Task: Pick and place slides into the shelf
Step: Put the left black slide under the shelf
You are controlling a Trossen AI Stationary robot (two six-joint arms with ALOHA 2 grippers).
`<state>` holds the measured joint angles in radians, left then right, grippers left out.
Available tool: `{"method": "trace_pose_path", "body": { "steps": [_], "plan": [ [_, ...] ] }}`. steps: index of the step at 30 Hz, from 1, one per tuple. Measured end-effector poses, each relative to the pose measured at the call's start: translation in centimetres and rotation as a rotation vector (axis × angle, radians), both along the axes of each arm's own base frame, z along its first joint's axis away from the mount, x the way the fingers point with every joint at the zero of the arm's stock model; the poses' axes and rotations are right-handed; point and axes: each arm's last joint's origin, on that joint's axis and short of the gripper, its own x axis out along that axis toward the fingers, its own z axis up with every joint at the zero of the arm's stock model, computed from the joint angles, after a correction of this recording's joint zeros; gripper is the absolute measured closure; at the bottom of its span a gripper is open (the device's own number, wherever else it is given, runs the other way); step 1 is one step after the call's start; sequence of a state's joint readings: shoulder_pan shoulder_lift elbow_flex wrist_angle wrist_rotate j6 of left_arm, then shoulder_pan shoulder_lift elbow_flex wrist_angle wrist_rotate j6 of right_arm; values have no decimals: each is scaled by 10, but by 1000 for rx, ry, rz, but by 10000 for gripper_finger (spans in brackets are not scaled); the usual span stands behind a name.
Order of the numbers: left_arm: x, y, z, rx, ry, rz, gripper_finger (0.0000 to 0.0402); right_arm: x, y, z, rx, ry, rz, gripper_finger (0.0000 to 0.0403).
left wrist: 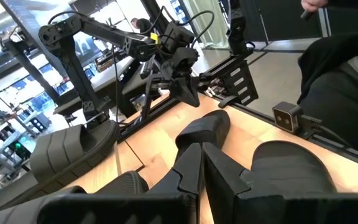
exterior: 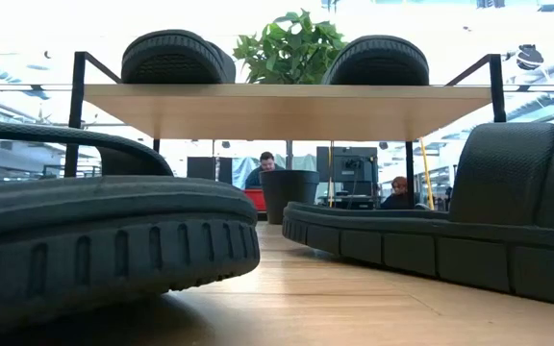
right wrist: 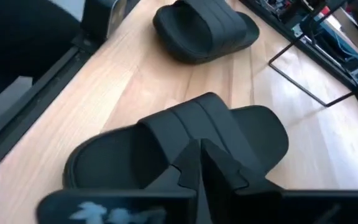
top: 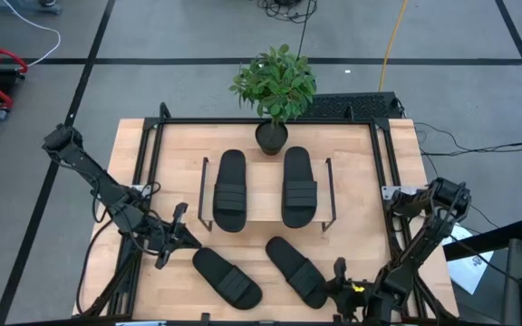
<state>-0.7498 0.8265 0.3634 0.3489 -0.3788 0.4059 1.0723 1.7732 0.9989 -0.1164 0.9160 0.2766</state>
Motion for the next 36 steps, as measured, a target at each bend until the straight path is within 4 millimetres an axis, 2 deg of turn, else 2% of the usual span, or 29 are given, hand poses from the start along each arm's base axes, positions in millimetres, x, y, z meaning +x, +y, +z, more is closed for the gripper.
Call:
{"method": "trace_pose_path", "body": {
  "steps": [9,15,18,21,27,31,36],
  "plan": [
    [0,0,-1,3,4,0,378,0,0,0,-7,3,4,313],
    [0,0,-1,8,4,-1,378,0,-1,3,-27,-8,10,290],
    [0,0,-1,0,15,1,378,-2,-7,17,-5,-57,-50,296],
    [0,0,-3,-7,35,8,378,-11,-23,38,45,-84,-89,319],
    [-3,-1,-12,-110,181,-58,378,-37,-64,64,287,-77,54,389],
    [-3,-7,-19,-231,306,-101,378,-53,-87,65,406,-165,286,396],
    [-2,-23,-33,-266,396,-92,378,-69,-116,49,434,-287,340,402]
  ]
}}
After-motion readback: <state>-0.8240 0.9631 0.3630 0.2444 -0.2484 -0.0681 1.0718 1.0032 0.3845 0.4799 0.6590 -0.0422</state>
